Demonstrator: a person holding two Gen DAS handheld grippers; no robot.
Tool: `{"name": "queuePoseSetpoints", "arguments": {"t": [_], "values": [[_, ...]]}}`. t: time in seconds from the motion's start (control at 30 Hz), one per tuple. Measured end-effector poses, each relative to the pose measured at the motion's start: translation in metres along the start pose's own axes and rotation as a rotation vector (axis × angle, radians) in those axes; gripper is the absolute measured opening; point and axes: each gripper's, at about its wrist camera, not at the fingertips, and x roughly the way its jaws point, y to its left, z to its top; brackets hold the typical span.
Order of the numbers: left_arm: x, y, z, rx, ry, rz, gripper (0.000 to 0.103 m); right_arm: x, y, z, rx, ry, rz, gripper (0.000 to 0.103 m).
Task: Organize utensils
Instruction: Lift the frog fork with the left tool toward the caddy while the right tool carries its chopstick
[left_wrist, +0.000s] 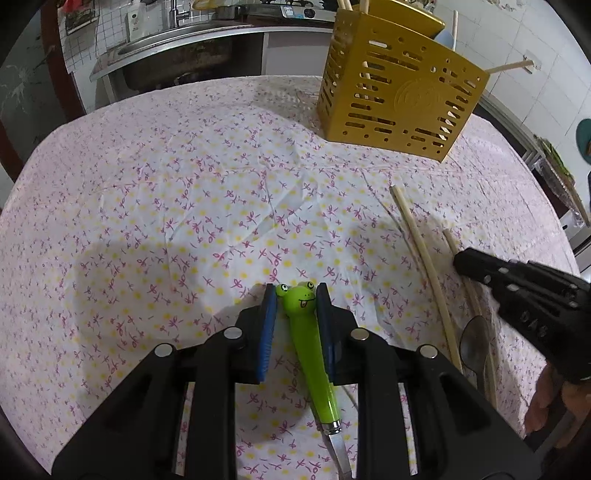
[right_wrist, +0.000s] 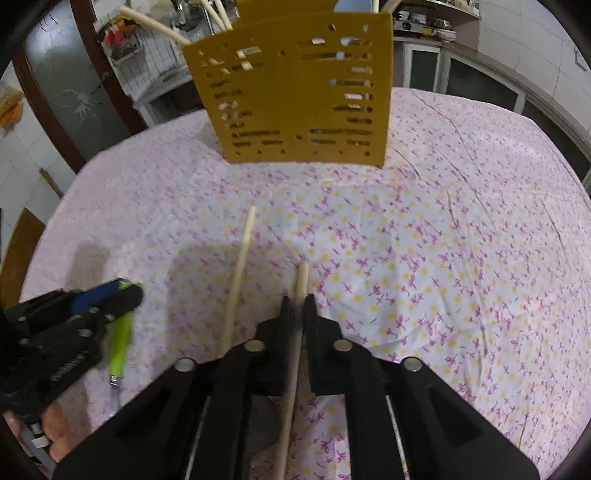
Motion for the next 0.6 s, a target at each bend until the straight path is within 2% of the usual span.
{"name": "queuePoseSetpoints", "arguments": {"t": [0.23, 0.4, 0.47, 0.6], "values": [[0.0, -0.002, -0.004, 0.02, -0.024, 0.008, 0.021, -0.002, 0.003, -0.005, -0.017, -0.029, -0.015, 0.008], [-0.005, 0.004, -0.003, -0.015, -0.025, -0.028, 0.021, -0.011, -0.003, -0.005, 0.032, -0.058, 0.034, 0.006], [-0.013, 0.007, -0.001, -0.032, -0.041, -0.05, 0.021, -0.027, -0.01, -0.002, 0.042, -0.1, 0.048, 0.006], [-0.039, 0.0, 0.004, -0.023, -0.123, -0.069, 0.02, -0.057, -0.026, 0.003, 0.081, -0.19, 0.096, 0.006]]}}
